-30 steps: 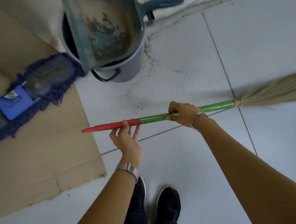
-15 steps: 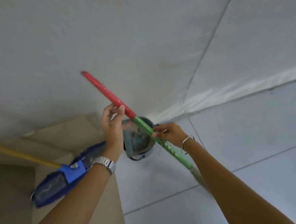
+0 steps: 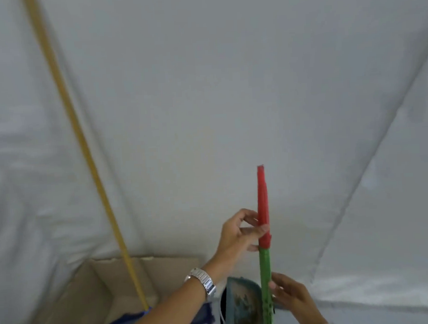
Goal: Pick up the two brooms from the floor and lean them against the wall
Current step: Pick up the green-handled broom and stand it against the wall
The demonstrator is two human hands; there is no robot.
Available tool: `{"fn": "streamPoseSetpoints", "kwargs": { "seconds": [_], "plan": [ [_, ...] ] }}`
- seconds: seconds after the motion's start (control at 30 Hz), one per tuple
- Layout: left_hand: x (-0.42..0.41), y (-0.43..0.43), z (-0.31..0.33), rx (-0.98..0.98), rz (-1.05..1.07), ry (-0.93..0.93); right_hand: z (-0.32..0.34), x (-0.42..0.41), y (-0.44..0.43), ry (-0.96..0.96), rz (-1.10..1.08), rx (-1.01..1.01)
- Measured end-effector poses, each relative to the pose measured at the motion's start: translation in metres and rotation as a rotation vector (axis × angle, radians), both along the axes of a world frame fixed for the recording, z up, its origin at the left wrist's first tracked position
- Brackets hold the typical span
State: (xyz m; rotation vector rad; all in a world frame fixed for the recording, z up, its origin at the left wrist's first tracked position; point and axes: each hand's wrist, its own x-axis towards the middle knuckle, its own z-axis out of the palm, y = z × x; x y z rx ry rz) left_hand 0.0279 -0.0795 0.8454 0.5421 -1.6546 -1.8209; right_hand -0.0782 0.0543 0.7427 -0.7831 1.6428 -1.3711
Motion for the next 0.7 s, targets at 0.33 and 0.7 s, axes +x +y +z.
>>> {"fn": "streamPoseSetpoints", "kwargs": {
  "seconds": [0.33,0.7],
  "plan": [
    [0.139,-0.043,0.155,-0.206,0.244,0.103,0.148,0.111,-0.074,0.021,0.205,-0.217],
    [0.295,-0.15,0.227,-0.308,0.362,0.078,0.221,0.265,-0.206,-0.033,0.279,-0.292]
  ]
}}
